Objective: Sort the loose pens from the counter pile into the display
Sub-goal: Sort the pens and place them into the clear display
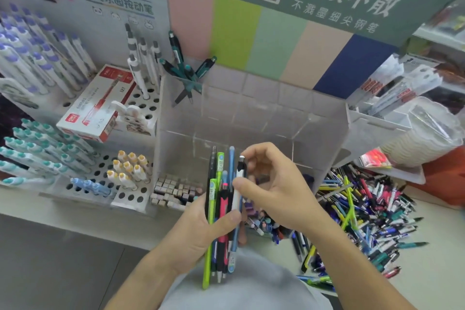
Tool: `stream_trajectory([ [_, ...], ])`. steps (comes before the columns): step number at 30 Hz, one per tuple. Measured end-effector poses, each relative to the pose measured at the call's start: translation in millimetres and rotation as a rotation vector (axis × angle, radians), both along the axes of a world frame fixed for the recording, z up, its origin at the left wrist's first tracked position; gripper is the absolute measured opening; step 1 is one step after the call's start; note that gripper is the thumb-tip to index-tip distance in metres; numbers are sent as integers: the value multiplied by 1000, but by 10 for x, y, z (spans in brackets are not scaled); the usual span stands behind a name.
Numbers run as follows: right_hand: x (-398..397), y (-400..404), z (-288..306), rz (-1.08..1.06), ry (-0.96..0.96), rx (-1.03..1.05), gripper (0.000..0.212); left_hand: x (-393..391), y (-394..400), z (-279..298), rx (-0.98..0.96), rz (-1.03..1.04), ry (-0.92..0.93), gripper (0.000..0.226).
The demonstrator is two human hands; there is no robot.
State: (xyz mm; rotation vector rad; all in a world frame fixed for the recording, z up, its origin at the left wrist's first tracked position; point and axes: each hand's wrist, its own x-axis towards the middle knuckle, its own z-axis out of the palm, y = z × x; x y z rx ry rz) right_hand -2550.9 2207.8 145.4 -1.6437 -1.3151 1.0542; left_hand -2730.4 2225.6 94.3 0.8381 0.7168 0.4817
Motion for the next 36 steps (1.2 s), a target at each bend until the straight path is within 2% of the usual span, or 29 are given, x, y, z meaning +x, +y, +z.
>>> stream_trajectory([
  [3, 118, -79, -13, -80, 216, -59, 30, 37, -64, -11, -97, 24, -46, 48],
  [6, 223, -148, 69, -219, 321, 17, 32, 54, -117, -48, -159, 55, -36, 38],
  [12, 342, 62, 469, -507, 276, 593, 23, 128, -158, -42, -169, 124, -55, 25],
  [15, 324, 431, 578, -470, 226, 841, 20, 155, -140, -22, -189, 177, -35, 26],
  [18, 244, 820, 621, -369, 107, 892, 22, 148, -121, 15, -170, 175, 8, 38],
  [20, 180, 1025, 617, -328, -24, 845, 19, 129, -116, 38, -150, 178, 22, 37],
  [23, 145, 1224, 564, -298, -286, 658, 16, 111, -114, 72, -153, 202, 4, 32],
  [25, 147, 1260, 504, -231, -458, 513, 21, 113, -110, 78, -163, 224, -28, 28],
  [27, 167, 1224, 432, -203, -546, 399, 31, 120, -116, 98, -185, 232, -77, 24],
  [28, 170, 1177, 421, -227, -562, 387, 36, 123, -120, 94, -201, 234, -94, 26],
  [30, 137, 988, 443, -305, -571, 527, 40, 127, -133, 83, -203, 229, -95, 24],
  [32, 65, 663, 470, -291, -554, 691, 27, 121, -143, 44, -178, 196, -103, 24],
  [33, 41, 459, 446, -217, -509, 640, 20, 113, -145, 28, -167, 176, -115, 29],
  [34, 23, 257, 407, -117, -446, 474, 20, 106, -143, 30, -159, 154, -122, 37],
  [36, 13, -74, 244, 67, -317, -2, 36, 87, -142, 9, -166, 121, -153, 49],
])
